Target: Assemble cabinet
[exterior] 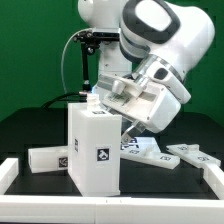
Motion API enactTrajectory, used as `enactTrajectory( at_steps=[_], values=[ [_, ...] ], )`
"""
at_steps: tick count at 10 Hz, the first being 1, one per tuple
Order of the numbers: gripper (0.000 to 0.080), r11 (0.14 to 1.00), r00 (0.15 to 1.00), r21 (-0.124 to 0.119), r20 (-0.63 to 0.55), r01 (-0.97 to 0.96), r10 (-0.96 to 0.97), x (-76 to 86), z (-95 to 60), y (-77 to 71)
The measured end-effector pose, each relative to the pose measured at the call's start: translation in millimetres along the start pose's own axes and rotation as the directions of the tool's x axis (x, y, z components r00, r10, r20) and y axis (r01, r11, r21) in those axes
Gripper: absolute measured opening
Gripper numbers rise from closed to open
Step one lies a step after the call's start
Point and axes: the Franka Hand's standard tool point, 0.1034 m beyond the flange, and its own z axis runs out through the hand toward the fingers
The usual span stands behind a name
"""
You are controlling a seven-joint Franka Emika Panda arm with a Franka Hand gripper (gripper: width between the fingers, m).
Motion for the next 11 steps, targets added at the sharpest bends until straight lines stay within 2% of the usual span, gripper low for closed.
enactTrajectory(
  at_steps=[1,2,4,5,11],
  values=[
    [0.0797,1.0,0.998,0.013,0.061,-0.002,0.001,2.5,0.4,-3.3],
    [0.0797,1.0,0.998,0.013,0.061,0.008,-0.008,4.7,0.9,-3.4],
    [0.0797,0.998,0.997,0.019,0.051,0.06,-0.061,-19.9,13.7,-6.4],
    [0.0797,0.997,0.995,0.018,0.055,0.077,-0.078,-27.1,14.4,-3.6],
    [0.0797,0.995,0.995,0.017,0.026,0.1,-0.1,-33.3,24.7,-6.9]
  ],
)
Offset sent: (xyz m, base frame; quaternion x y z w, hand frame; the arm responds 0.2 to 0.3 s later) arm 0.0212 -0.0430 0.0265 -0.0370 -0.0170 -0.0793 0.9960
